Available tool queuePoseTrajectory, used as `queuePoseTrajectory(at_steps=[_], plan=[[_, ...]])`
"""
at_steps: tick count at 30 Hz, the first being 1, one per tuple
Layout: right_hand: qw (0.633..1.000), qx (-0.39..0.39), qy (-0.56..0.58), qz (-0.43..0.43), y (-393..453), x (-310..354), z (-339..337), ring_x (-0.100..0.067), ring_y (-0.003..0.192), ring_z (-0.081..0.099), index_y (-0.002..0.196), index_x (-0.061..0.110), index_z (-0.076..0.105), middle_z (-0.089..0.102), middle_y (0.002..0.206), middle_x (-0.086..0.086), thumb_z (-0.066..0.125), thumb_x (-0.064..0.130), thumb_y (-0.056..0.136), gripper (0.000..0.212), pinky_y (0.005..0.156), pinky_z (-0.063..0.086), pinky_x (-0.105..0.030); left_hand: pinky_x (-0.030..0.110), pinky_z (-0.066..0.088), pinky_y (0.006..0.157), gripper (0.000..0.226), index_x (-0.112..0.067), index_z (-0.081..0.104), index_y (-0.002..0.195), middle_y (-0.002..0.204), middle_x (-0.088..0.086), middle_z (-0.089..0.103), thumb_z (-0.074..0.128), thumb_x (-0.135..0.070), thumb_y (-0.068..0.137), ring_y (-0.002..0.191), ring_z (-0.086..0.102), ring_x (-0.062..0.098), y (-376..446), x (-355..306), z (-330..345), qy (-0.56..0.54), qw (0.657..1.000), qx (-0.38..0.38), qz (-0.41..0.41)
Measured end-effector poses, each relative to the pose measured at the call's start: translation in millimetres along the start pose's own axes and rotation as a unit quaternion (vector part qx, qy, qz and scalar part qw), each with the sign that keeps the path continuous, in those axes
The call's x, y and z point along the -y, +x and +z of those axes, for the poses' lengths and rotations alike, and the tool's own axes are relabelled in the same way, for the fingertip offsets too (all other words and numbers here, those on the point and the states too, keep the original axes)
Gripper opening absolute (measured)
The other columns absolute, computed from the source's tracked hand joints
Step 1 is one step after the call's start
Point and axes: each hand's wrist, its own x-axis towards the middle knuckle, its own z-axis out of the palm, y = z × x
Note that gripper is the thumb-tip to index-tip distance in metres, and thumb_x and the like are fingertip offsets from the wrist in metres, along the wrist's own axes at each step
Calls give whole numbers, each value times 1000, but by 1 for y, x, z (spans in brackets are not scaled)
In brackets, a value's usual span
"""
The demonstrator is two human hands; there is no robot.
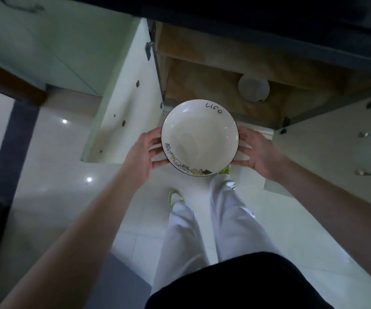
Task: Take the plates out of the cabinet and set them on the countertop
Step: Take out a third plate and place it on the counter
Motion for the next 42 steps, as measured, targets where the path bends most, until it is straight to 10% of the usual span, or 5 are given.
queuePoseTrajectory(at_steps=[16,27,42], plan=[[993,-10,76,-86,-213,-9,-59,-28,118,57,132,25,54,53,135,-1,42,18,103,32,82,58,-51,36,58,63,71,-26,72,113,116,5,65,60,-51,48,104,65,22,-197,-7,90,103,992,13,70],[965,-87,221,-110,-317,-35,-193,-31,117,60,124,23,64,60,131,-2,49,32,97,32,80,56,-57,41,60,73,43,-27,69,120,116,3,66,33,-32,97,102,65,18,-250,36,228,174,971,130,96],[926,-217,268,-156,-382,-44,-206,-25,101,69,106,24,75,70,116,1,51,32,94,27,72,59,-49,43,59,71,40,-23,66,117,114,5,66,32,-32,98,95,64,19,-250,26,282,203,936,277,75]])
